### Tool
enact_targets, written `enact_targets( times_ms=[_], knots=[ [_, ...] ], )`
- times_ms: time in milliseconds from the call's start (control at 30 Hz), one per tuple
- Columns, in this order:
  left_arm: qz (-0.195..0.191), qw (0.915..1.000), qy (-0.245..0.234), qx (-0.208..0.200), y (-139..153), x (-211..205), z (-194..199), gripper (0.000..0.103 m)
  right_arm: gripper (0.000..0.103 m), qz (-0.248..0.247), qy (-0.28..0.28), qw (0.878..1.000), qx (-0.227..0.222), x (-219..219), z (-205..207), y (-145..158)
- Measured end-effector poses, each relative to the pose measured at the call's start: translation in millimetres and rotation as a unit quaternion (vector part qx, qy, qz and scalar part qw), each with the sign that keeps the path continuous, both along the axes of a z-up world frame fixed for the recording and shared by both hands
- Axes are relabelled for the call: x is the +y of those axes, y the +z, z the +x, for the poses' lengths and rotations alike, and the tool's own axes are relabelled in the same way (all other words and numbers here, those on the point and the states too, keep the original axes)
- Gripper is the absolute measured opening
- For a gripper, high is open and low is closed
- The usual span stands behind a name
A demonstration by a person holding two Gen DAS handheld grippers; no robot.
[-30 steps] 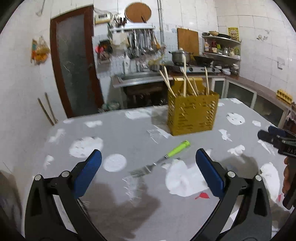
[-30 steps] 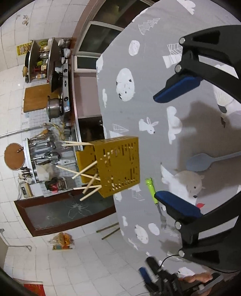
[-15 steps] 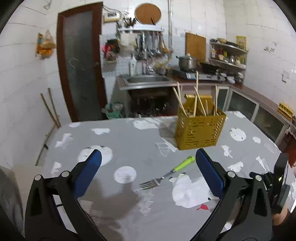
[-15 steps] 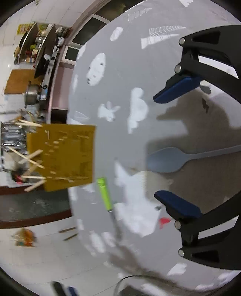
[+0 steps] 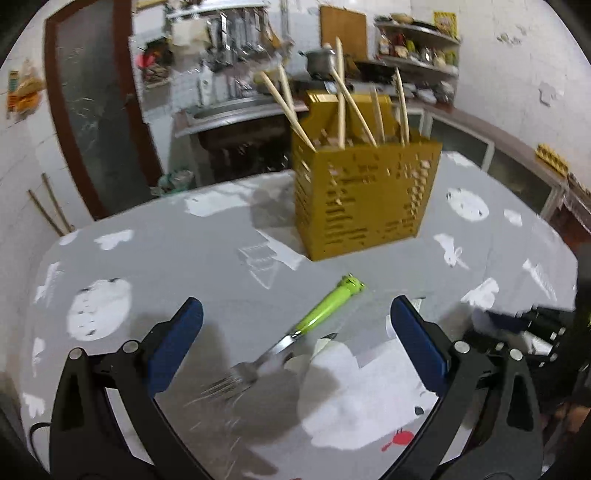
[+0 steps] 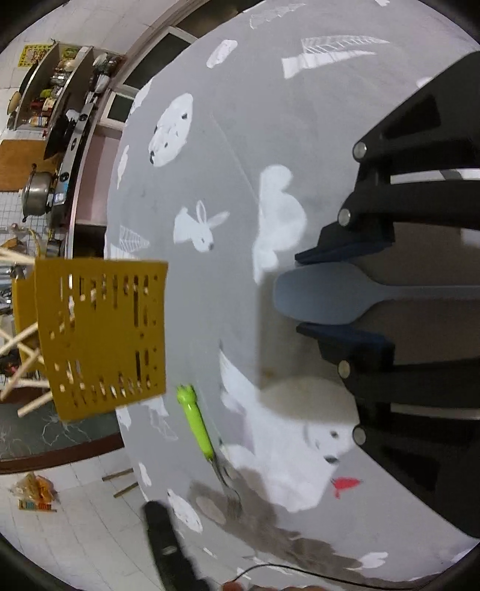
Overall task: Organize utensils
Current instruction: 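Close the right tool on the pale blue spoon while the left tool approaches the fork, then close the left tool on the green frog-handled fork while the right tool lifts the spoon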
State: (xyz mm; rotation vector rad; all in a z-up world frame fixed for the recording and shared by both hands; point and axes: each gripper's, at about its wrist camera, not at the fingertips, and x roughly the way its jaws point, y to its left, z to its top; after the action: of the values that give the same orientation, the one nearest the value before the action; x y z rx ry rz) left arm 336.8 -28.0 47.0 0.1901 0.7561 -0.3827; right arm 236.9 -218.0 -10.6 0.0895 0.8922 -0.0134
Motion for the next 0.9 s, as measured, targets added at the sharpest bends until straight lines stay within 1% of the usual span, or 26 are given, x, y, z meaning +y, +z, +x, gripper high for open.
enact_targets(
  times_ms=[100,267,300,333,367,400,433,500,567,600,633,667,733,833,900],
  knots=[
    [-0.004,0.9991,-0.029,0.031,-21,-12,17,0.098,0.033,0.007,-0.015,1.000,0.001,-13,8,0],
    [-0.004,0.9952,-0.080,0.057,-47,-32,34,0.096,0.033,0.022,-0.017,1.000,0.003,-23,15,-3],
    [-0.005,0.9942,-0.088,0.061,-50,-34,36,0.090,0.033,0.022,-0.016,1.000,0.002,-23,16,-3],
    [-0.001,0.9923,-0.099,0.074,-57,-39,41,0.082,0.033,0.022,-0.016,1.000,0.002,-23,16,-3],
    [0.003,0.9914,-0.102,0.082,-61,-42,44,0.078,0.033,0.023,-0.015,1.000,0.002,-23,17,-3],
    [0.010,0.9903,-0.106,0.089,-67,-45,47,0.072,0.033,0.025,-0.015,1.000,0.002,-24,17,-3],
    [0.015,0.9900,-0.107,0.091,-70,-46,49,0.069,0.033,0.027,-0.014,1.000,0.002,-24,17,-3],
    [0.019,0.9903,-0.110,0.084,-73,-49,50,0.069,0.033,0.031,-0.014,0.999,0.002,-25,17,-3],
    [0.018,0.9902,-0.110,0.085,-74,-51,52,0.068,0.033,0.032,-0.015,0.999,0.002,-26,18,-3],
    [0.022,0.9901,-0.110,0.085,-75,-54,53,0.065,0.033,0.031,-0.016,0.999,0.003,-26,19,-4],
    [0.024,0.9900,-0.109,0.086,-75,-55,54,0.059,0.033,0.030,-0.016,0.999,0.004,-25,20,-4],
    [0.025,0.9900,-0.108,0.087,-74,-57,56,0.054,0.033,0.028,-0.016,0.999,0.005,-25,21,-4],
    [0.021,0.9898,-0.101,0.098,-72,-60,63,0.039,0.033,0.030,-0.018,0.999,0.011,-25,23,-4],
    [0.016,0.9895,-0.091,0.111,-70,-59,72,0.034,0.033,0.030,-0.019,0.999,0.018,-25,25,-3],
    [0.022,0.9896,-0.086,0.113,-70,-63,73,0.033,0.033,0.025,-0.017,0.999,0.025,-23,26,-2]
  ],
)
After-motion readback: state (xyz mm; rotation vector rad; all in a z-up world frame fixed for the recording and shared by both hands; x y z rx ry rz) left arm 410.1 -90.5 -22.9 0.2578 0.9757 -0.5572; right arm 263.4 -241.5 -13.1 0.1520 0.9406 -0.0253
